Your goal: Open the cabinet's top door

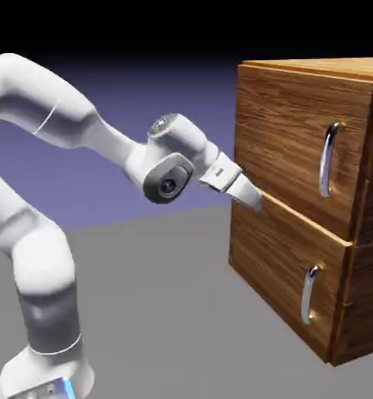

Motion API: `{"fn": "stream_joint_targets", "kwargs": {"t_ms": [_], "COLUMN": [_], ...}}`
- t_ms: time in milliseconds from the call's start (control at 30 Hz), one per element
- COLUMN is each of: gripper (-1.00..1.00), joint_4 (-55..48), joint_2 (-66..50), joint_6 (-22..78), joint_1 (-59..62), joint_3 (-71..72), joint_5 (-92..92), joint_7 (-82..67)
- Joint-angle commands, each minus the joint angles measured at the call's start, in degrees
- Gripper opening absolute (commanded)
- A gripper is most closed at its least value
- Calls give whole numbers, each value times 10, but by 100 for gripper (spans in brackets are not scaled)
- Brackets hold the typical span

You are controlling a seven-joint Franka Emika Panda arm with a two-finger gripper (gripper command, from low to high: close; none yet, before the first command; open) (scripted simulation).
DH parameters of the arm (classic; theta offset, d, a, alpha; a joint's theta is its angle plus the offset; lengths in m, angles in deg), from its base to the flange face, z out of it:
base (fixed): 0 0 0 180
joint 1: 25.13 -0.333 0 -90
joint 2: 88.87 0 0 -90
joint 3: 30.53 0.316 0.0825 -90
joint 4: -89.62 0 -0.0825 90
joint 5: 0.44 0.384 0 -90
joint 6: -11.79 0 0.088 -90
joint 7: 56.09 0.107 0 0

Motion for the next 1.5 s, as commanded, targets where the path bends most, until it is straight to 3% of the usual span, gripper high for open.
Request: {"fn": "stream_joint_targets", "kwargs": {"t_ms": [0, 1467], "gripper": [100, 100], "joint_4": [-4, -196], "joint_2": [4, 195], "joint_6": [1, 50], "joint_1": [-9, -393], "joint_3": [-10, -461], "joint_5": [-25, -1121], "joint_7": [17, 772]}}
